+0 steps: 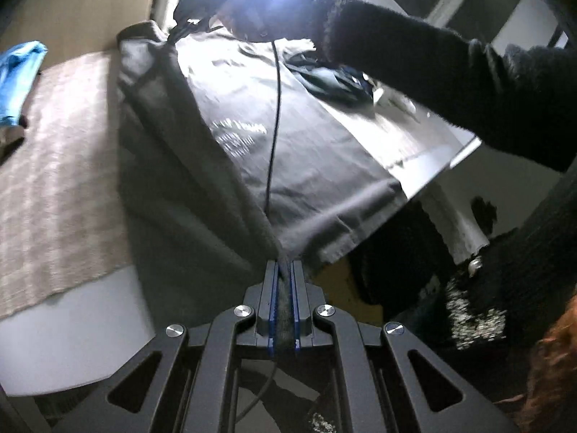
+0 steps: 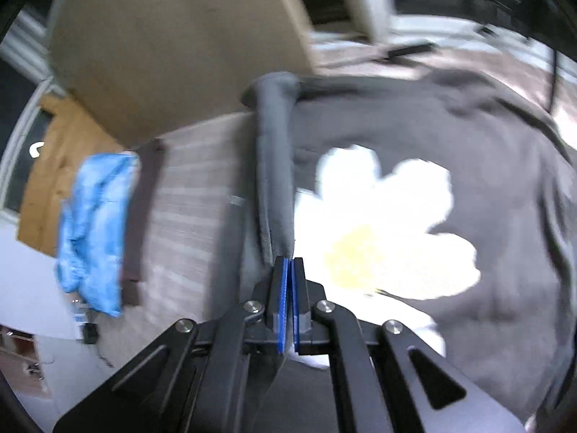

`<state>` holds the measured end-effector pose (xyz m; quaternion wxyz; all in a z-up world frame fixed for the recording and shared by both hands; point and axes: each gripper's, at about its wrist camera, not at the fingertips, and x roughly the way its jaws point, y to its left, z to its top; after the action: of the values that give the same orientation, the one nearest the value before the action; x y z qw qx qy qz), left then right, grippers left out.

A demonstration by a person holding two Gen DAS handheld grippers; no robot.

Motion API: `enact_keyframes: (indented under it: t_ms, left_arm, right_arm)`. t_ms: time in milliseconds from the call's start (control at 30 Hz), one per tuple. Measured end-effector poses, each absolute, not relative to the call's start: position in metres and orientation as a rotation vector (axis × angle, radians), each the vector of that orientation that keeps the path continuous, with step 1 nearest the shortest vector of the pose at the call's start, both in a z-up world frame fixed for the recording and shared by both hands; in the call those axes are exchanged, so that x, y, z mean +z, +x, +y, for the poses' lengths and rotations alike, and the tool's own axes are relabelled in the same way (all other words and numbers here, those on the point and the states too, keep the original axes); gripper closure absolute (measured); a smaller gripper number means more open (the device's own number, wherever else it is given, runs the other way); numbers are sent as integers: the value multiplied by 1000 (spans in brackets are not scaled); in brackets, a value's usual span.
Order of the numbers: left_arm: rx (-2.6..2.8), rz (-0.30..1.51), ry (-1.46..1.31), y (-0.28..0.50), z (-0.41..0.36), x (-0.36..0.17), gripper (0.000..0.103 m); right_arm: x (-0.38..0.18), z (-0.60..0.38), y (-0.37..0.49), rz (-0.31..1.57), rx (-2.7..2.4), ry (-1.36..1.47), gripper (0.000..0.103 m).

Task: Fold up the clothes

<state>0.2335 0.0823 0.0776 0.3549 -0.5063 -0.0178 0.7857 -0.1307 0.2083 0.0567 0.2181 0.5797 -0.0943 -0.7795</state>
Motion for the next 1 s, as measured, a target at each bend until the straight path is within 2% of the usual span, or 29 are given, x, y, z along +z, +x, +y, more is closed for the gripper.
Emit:
enact_keyframes:
  t_ms: [167, 267, 367, 400, 500, 567, 767, 867, 933, 1000]
  left_arm:
    - [1982, -12, -1366, 230, 97, 56, 98]
    - [1974, -12, -1391, 228, 101, 48, 98]
    - [1951, -29, -1431, 230, 102, 44, 95]
    - [1946, -35, -1444, 233, 101, 44, 89]
    - [1978, -79, -1447, 250, 79, 59, 78]
    - [2023, -124, -1448, 265, 54, 71, 74]
    - [2142, -261, -1564, 280, -21, 62, 72]
    - [2153, -260, -1549, 268, -26, 55, 72]
    - [2127, -256, -1531, 259, -21, 49, 67]
    - [2100, -226, -1539, 250, -9, 42, 64]
  right_arm:
    - [34, 224, -132, -268, -2199, 1635, 101]
    - [30, 217, -135, -211, -2203, 1637, 101]
    - [24, 209, -138, -149, -2186, 1658, 99]
    - [24, 207, -137, -138, -2175, 1675, 99]
    - [33, 208, -127, -126, -2166, 1697, 89]
    - [51, 220, -110, -161, -2160, 1663, 71]
    - [108, 279, -30, -349, -2080, 1528, 70]
    - [127, 294, 22, -452, -1993, 1500, 70]
    - [141, 306, 62, -539, -1922, 1455, 70]
    - [143, 300, 99, -463, -1963, 1462, 59]
